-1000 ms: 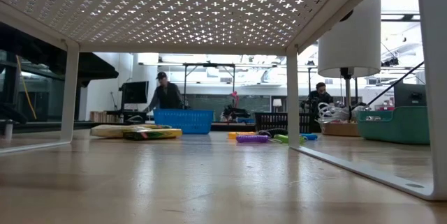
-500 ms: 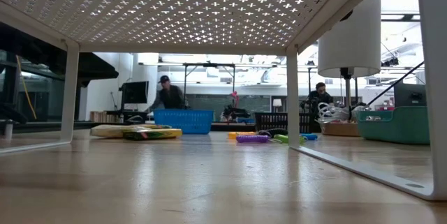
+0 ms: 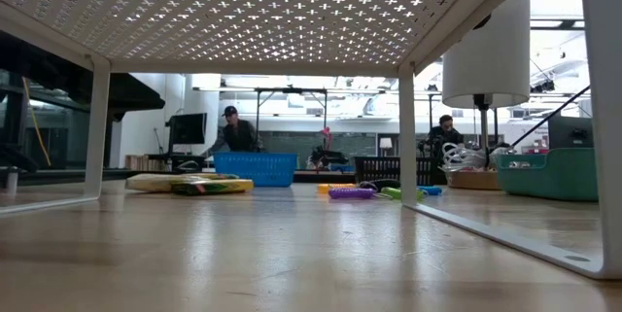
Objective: Pick & Place Office Desk Supplies
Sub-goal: Put the top crayon box into the blue bin
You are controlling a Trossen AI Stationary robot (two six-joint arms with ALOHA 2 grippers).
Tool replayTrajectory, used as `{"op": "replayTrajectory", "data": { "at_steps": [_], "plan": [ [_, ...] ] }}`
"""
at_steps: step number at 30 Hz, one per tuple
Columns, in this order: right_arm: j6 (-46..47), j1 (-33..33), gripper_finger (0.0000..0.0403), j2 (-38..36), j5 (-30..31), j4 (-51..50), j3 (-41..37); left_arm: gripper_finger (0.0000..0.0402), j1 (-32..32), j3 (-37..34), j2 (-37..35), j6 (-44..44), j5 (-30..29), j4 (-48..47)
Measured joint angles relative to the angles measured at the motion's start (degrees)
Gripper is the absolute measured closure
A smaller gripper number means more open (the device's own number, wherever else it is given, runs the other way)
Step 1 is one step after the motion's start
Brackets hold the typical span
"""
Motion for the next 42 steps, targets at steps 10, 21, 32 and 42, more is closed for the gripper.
{"op": "replayTrajectory", "data": {
  "at_steps": [10, 21, 32, 42],
  "plan": [
    [0.0, 0.0, 0.0328, 0.0, 0.0, 0.0, 0.0, 0.0307, 0.0, 0.0, 0.0, -0.3, 0.0, 1.8],
    [0.0, 0.0, 0.0328, 0.0, 0.0, 0.0, 0.0, 0.0307, 0.7, 0.0, 0.0, 0.0, -2.8, 14.2],
    [0.0, 0.0, 0.0328, 0.0, 0.0, 0.8, 0.0, 0.0307, 5.1, 0.0, 0.0, -4.0, -2.8, 14.9],
    [0.0, 0.0, 0.0328, 0.0, 0.0, 0.9, 0.0, 0.0307, 8.5, 4.2, 2.2, -12.5, -4.1, 6.1]
  ]
}}
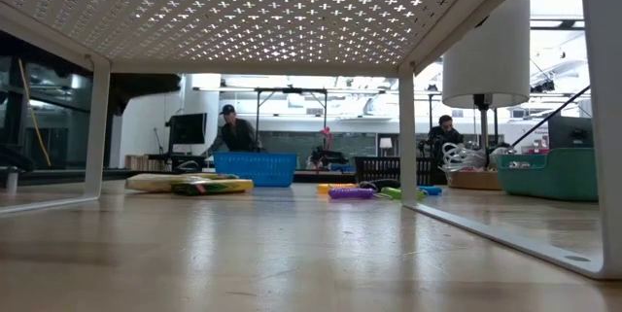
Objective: Pick & Place Office Desk Supplies
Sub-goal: Put the top crayon box into the blue bin
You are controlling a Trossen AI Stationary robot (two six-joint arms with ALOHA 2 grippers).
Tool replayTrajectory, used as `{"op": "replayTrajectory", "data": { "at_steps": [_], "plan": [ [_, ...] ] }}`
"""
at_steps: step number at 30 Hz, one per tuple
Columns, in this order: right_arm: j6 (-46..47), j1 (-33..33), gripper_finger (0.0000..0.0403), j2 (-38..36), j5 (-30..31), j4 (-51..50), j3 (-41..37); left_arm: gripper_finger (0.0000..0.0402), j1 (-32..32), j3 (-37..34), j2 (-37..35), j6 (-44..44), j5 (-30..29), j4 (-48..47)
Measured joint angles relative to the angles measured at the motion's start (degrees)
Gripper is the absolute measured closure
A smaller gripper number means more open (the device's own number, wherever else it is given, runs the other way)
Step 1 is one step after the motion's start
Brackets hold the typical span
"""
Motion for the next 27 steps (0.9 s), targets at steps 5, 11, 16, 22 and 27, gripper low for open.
{"op": "replayTrajectory", "data": {
  "at_steps": [5, 11, 16, 22, 27],
  "plan": [
    [0.0, 0.0, 0.0328, 0.0, 0.0, 0.0, 0.0, 0.0306, 2.0, 2.7, 3.0, -3.9, 0.0, -2.8],
    [0.0, 0.0, 0.0328, 0.0, 0.0, 0.0, 0.0, 0.0307, 3.5, 5.3, 9.7, -5.2, 0.2, -2.8],
    [0.0, 0.0, 0.0328, 0.0, 0.0, 0.0, 0.0, 0.0307, 3.5, 9.5, 16.5, -9.9, 2.9, -5.6],
    [0.0, 0.0, 0.0328, 0.0, 0.0, 0.0, 0.0, 0.0307, 3.5, 16.0, 24.5, -12.6, 3.0, -13.1],
    [0.0, 0.0, 0.0328, 0.0, 0.0, 0.0, 0.0, 0.0307, 2.4, 20.4, 29.1, -12.0, 3.1, -16.2]
  ]
}}
